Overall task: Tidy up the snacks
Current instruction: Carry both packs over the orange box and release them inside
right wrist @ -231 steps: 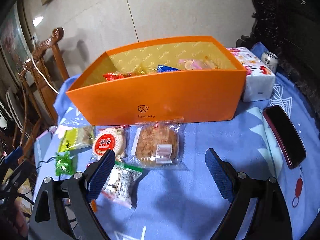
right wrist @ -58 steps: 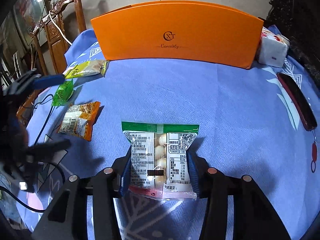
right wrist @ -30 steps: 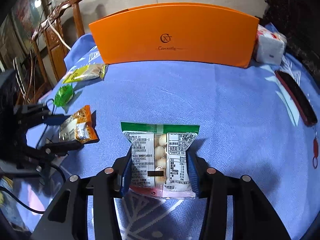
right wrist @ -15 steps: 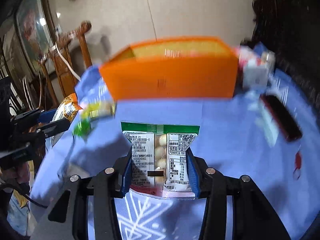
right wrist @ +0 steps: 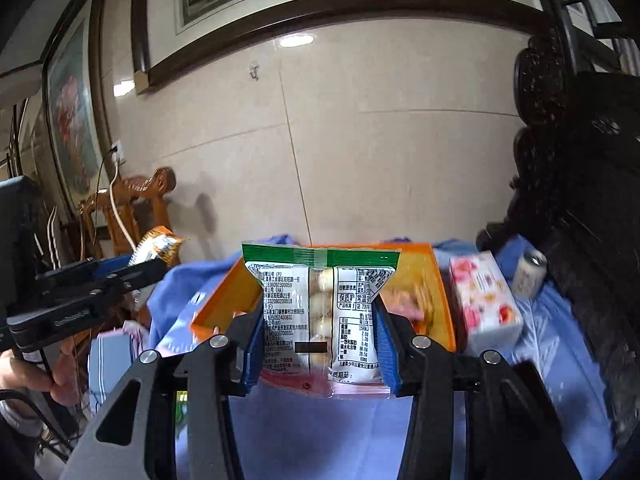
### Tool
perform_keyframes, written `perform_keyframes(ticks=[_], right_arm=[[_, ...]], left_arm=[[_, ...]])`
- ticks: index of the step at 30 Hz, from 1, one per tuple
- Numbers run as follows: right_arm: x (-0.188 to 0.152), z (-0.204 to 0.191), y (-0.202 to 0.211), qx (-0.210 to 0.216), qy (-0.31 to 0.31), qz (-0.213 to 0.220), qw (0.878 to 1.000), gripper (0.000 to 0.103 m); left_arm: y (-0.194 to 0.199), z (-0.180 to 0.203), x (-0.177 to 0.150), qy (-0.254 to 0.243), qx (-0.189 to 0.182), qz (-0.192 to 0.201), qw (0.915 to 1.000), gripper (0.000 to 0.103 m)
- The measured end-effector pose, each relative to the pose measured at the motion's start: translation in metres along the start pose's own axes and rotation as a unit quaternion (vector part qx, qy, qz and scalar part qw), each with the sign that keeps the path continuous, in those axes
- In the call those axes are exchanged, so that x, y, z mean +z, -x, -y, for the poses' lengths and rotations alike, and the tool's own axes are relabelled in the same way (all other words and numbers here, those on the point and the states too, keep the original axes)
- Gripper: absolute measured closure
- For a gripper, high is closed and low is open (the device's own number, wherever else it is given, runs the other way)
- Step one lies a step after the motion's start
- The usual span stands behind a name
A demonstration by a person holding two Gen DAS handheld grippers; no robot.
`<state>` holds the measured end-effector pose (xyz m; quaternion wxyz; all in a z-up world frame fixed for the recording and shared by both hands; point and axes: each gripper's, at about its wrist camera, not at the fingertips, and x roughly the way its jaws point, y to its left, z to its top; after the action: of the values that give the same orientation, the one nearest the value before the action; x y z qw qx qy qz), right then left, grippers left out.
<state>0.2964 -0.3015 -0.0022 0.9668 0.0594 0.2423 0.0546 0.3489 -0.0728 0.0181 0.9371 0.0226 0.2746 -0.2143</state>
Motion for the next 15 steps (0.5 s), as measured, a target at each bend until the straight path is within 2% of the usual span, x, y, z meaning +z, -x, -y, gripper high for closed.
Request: perform_keyframes(ticks=[6, 13, 14, 15], right_arm=[[0.021, 0.01, -0.046, -0.013, -0.009, -0.007, 1.0, 0.056], [0.023, 0.016, -0.091, -0.025, -0.015, -0.03, 0.999, 0.054], [0.023, 0.016, -0.096, -0.027, -0.015, -0.033, 0.999, 0.054], [0.022, 0.015, -0.1, -0.028, -0.012, -0.04, 0.999, 0.035]], left_arm=[[-0.055, -0.002, 0.027, 0.011, 0.033, -0.015, 0.9993, 0.061], [-0.093, -0.004, 0.026, 0.011, 0.056, -0.035, 0.9978, 0.06], [-0.099, -0.004, 0.025, 0.01, 0.064, -0.04, 0.997, 0.057], [-0.104, -0.005, 0.023, 0.007, 0.079, -0.047, 0.9958, 0.031]])
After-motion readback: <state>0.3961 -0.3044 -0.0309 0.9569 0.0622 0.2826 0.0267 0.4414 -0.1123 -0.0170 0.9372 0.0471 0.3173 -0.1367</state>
